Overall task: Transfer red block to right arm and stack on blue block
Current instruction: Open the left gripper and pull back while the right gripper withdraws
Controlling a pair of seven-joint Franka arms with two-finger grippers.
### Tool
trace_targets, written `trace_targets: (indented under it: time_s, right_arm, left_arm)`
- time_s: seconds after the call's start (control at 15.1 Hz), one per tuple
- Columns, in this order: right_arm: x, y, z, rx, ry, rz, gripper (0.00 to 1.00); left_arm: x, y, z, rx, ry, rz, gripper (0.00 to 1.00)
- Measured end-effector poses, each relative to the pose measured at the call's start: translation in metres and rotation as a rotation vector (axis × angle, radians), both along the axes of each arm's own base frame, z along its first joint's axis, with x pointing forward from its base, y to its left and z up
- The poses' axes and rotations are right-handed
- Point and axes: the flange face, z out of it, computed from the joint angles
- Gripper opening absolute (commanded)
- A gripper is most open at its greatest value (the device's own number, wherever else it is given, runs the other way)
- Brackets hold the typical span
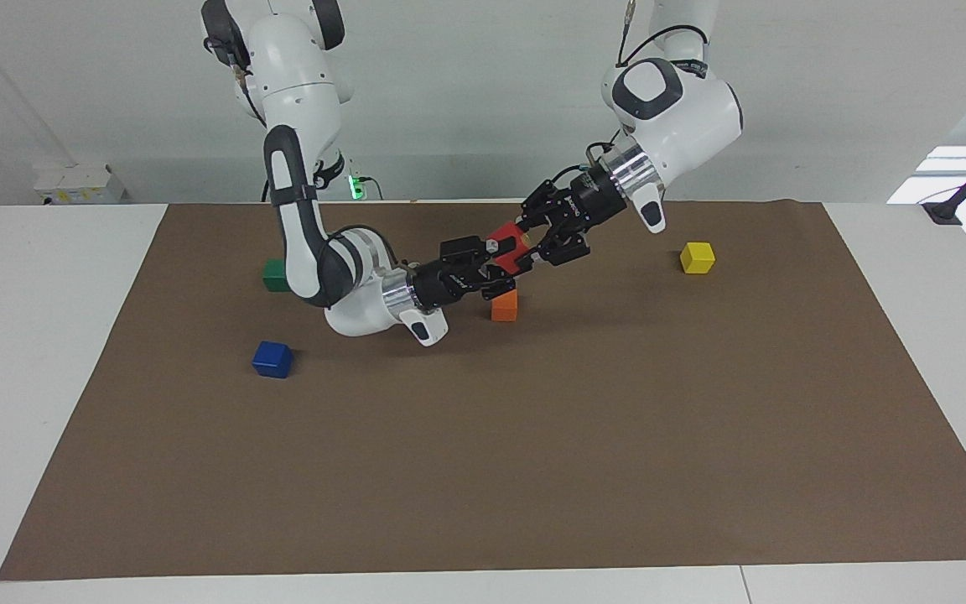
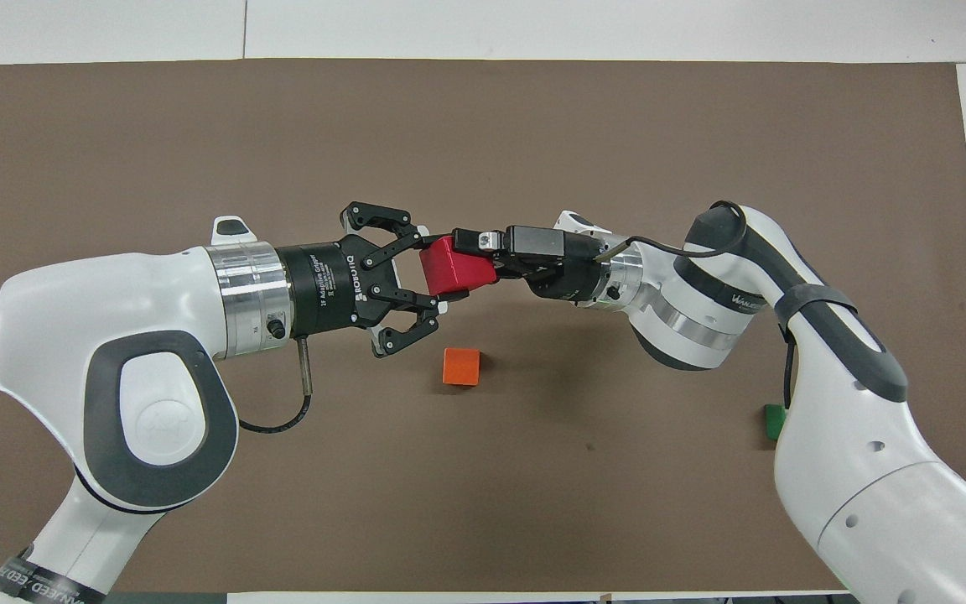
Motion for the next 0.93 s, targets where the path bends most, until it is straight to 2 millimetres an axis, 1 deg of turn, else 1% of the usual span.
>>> trace_targets:
  time_s: [0.07,0.33,0.4,0.53,0.66,0.79,0.93]
  right_arm:
    - [0.0,0.0,0.0,0.0,0.0,0.0,0.0]
    - [0.002,0.0,0.002,-0.005,-0.001,-0.006,0.0]
    - [0.005,-0.002,0.001,-0.024,0.006,-0.02,0.0]
    - [0.011,-0.006,0.006,-0.052,0.023,-0.04,0.0]
    - [0.018,-0.011,0.018,-0.076,0.034,-0.035,0.0]
    - [0.027,-0.023,0.034,-0.113,0.048,-0.013,0.0]
    - [0.037,-0.045,0.052,-0.182,0.065,0.014,0.0]
  left_arm:
    - [0.0,0.0,0.0,0.0,0.0,0.001,0.99]
    - [0.0,0.001,0.004,-0.002,-0.009,0.003,1.0]
    - [0.001,0.005,0.01,-0.005,-0.02,0.01,1.0]
    - [0.004,0.025,0.027,0.003,-0.049,0.023,1.0]
    - [0.008,0.046,0.036,0.063,-0.082,0.008,1.0]
    - [0.009,0.051,0.034,0.173,-0.13,-0.032,1.0]
    - [0.011,0.056,0.031,0.3,-0.188,-0.087,1.0]
